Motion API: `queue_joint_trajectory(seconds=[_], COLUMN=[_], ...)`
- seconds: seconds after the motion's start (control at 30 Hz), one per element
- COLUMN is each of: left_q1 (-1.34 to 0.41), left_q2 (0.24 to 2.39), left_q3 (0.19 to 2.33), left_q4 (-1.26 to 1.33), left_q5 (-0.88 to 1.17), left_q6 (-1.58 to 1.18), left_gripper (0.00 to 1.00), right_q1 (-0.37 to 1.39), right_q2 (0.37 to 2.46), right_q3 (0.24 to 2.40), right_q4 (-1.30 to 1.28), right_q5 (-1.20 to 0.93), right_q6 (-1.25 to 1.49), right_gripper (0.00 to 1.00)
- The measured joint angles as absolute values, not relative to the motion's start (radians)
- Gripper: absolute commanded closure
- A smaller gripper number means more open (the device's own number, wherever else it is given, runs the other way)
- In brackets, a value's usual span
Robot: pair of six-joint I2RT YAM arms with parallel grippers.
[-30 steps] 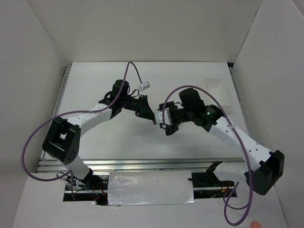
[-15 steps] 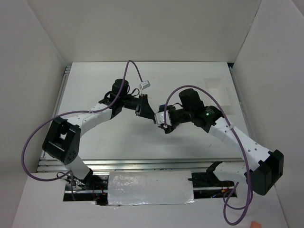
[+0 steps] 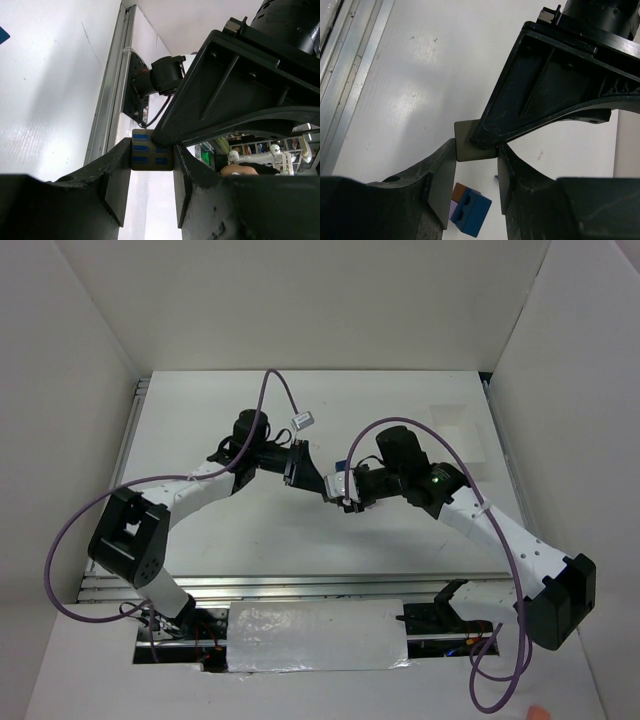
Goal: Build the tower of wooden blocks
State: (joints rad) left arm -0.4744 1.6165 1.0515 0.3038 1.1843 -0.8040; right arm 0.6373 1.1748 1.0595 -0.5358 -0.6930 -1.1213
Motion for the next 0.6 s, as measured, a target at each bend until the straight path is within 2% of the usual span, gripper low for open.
queue_joint_trajectory(seconds=[0.13, 0.17, 0.2, 0.23, 0.27, 0.3, 0.33, 0.4, 0.6], left_q1=[-0.469, -0.468, -0.466, -0.466, -0.465, -0.465, -0.466, -0.473, -0.472], left_q2=[1.597, 1.593, 1.588, 1.584, 1.579, 1.574, 1.567, 1.544, 1.509], left_q3=[1.008, 1.003, 1.001, 1.001, 1.001, 1.0, 1.0, 0.999, 0.999], left_q4=[0.341, 0.342, 0.342, 0.342, 0.342, 0.342, 0.347, 0.363, 0.372], left_q5=[1.171, 1.167, 1.163, 1.16, 1.156, 1.153, 1.155, 1.161, 1.148], left_q6=[-0.826, -0.827, -0.827, -0.827, -0.826, -0.826, -0.828, -0.837, -0.836], left_gripper=[0.62, 0.57, 0.54, 0.5, 0.45, 0.35, 0.18, 0.01, 0.01], right_q1=[0.64, 0.641, 0.642, 0.641, 0.641, 0.641, 0.641, 0.641, 0.629], right_q2=[1.195, 1.199, 1.201, 1.202, 1.201, 1.201, 1.201, 1.201, 1.201], right_q3=[1.063, 1.066, 1.068, 1.069, 1.071, 1.073, 1.074, 1.074, 1.076], right_q4=[-0.536, -0.536, -0.535, -0.532, -0.531, -0.524, -0.514, -0.496, -0.468], right_q5=[-0.704, -0.707, -0.708, -0.71, -0.711, -0.711, -0.71, -0.701, -0.701], right_q6=[-1.116, -1.115, -1.113, -1.111, -1.108, -1.096, -1.09, -1.08, -1.072], right_gripper=[0.8, 0.82, 0.87, 1.0, 1.0, 1.0, 1.0, 1.0, 1.0])
